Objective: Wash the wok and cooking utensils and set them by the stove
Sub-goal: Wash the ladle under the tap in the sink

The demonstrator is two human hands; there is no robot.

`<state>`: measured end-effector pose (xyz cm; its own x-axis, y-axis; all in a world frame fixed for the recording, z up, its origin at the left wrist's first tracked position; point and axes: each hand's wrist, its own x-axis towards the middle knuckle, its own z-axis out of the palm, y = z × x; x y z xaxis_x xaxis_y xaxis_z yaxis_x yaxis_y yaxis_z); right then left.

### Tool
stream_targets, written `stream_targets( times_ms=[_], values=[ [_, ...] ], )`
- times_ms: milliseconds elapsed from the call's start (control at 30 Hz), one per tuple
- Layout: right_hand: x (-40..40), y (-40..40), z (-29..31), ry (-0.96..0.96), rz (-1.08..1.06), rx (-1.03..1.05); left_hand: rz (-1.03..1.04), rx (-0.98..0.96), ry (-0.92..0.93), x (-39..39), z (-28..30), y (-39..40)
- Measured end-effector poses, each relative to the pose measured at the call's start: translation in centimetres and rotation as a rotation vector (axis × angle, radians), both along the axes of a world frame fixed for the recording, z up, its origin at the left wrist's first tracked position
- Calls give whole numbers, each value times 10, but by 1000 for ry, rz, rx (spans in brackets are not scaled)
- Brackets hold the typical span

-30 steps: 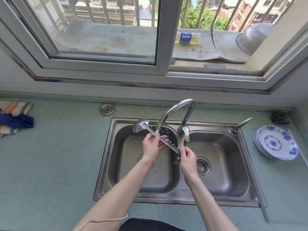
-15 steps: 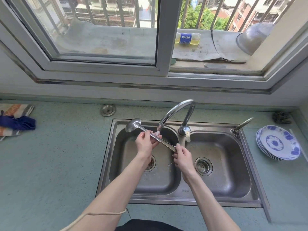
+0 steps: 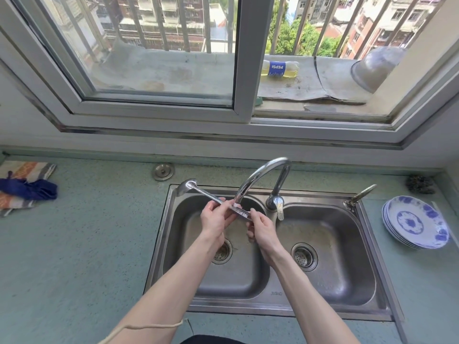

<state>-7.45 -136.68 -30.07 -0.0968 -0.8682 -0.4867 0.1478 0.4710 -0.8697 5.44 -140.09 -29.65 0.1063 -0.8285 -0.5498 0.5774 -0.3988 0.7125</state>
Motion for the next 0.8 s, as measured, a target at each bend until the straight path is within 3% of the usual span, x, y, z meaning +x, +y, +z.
stream_targets(
  times_ms=[233,633,800],
  values=[
    [-13,9,-2,-21,-137,37,76,-24,20,3,6,-10],
    [8,-23,5,198,-4,-103,106,-78,9,0,9,-5],
    [12,-27,11,106,91,-101,122,-67,-17,15,10,-12]
  ],
)
